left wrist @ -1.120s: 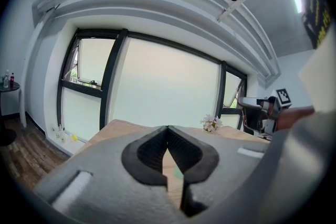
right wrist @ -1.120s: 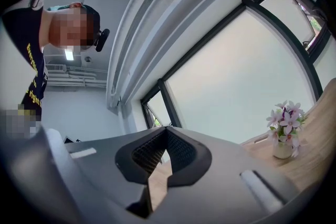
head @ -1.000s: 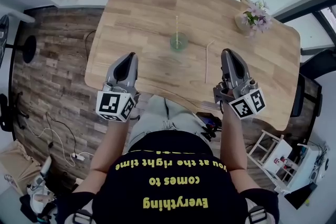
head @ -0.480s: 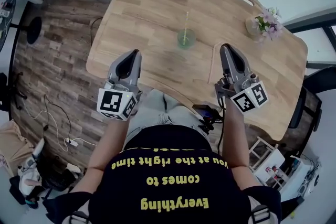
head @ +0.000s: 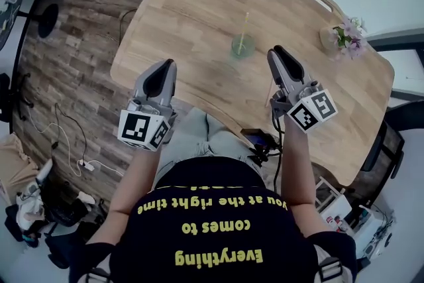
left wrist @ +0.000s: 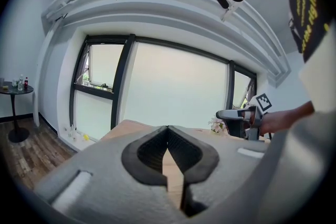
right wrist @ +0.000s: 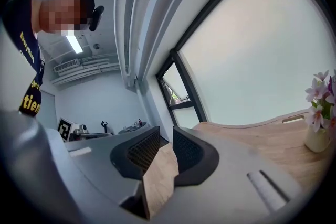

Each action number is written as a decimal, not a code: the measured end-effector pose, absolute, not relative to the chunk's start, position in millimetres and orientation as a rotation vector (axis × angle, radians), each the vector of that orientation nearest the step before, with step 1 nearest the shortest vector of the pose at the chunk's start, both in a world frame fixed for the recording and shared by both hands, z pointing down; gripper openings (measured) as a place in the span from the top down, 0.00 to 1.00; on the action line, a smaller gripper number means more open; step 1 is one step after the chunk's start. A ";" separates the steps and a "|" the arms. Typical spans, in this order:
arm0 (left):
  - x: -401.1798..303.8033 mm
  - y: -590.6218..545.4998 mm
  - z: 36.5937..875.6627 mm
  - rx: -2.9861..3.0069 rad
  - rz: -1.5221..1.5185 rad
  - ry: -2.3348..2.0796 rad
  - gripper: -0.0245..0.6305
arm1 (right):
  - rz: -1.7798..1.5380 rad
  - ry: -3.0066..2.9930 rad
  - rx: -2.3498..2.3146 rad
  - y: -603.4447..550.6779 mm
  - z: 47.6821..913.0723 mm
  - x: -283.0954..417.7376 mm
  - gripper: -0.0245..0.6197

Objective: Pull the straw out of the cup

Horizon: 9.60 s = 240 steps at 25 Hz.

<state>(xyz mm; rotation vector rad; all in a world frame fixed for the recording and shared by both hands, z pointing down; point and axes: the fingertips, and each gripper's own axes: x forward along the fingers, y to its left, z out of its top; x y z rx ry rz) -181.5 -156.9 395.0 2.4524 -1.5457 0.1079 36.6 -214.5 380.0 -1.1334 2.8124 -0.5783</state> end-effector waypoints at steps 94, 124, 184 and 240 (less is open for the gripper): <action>-179.6 -152.4 416.6 2.352 0.160 -1.579 0.96 | -0.645 2.945 -1.211 -284.4 432.7 17.9 0.91; -137.7 -154.8 376.5 2.561 0.079 -1.407 0.96 | -0.441 2.677 -1.484 -214.7 341.7 113.6 0.91; -150.0 -165.9 448.4 2.468 0.221 -1.344 0.96 | -1.225 2.744 -1.489 -178.2 560.1 89.0 0.91; -160.0 -162.7 448.6 2.426 0.215 -1.422 0.96 | -1.410 2.593 -1.528 -202.7 589.8 88.2 0.95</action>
